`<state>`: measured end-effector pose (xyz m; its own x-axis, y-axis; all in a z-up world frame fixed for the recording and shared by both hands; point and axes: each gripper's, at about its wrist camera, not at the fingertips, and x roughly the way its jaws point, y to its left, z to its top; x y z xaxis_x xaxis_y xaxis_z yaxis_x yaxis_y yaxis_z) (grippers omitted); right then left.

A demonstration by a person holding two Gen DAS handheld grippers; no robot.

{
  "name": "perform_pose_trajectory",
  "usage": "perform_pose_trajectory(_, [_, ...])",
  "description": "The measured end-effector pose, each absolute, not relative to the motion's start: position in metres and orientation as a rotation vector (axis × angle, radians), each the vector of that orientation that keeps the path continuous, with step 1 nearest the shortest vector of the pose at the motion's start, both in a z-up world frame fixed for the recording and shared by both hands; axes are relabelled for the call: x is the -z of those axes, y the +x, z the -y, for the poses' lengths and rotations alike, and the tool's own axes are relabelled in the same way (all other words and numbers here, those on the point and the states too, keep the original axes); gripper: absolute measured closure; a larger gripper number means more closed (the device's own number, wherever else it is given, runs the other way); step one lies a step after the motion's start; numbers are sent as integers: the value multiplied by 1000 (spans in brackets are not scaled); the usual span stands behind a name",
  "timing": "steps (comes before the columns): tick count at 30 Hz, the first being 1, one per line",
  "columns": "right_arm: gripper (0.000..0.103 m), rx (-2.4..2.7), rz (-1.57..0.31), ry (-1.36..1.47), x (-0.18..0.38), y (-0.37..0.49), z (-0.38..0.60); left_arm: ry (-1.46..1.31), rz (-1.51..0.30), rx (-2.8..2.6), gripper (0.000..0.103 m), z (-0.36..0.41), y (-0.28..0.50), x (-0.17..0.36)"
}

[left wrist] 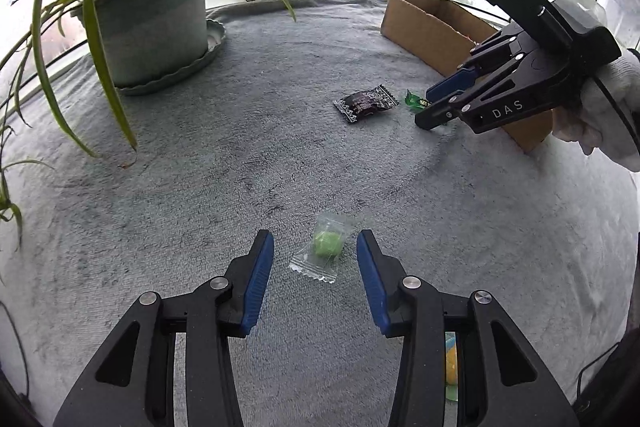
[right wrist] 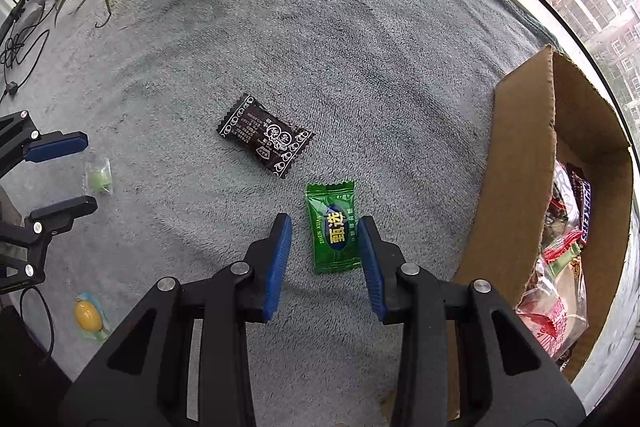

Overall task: Organize snacks
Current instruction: 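Grasp the clear packet of green candy with the left tool while the right tool grasps the green packet, then carry both packets over the box and open both tools to drop them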

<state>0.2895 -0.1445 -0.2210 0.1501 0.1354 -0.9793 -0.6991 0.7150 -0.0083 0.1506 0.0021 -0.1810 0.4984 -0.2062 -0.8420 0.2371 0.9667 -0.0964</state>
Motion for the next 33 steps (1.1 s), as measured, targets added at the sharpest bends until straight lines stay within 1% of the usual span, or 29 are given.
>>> perform_pose_trajectory(1, [67,-645,-1293,-526,221,291,146,38,-1014,272,62,-1,151,181])
perform_pose_trajectory(3, [72,-647,-1291,-521,222,291,148,44,-1015,276,62,0,152,183])
perform_pose_trajectory(4, [78,-653,-1290,-522,223,293,150,43,-1017,277,67,0,152,183])
perform_pose_trajectory(5, [80,-660,-1290,-520,222,292,151,42,-1020,278,72,1,152,185])
perform_pose_trajectory(6, [80,-662,-1289,-520,221,291,150,42,-1022,278,73,1,152,186])
perform_pose_trajectory(7, [80,-663,-1284,-526,222,289,150,41,-1026,280,78,1,152,187])
perform_pose_trajectory(8, [80,-664,-1280,-527,222,289,150,41,-1031,281,81,1,151,189])
perform_pose_trajectory(21, [82,-693,-1238,-462,208,266,142,-12,-1002,245,82,-8,144,183])
perform_pose_trajectory(27, [82,-710,-1196,-431,187,254,144,-19,-975,226,82,-11,138,170])
perform_pose_trajectory(33, [82,-718,-1136,-368,153,246,164,-10,-925,227,82,-2,136,146])
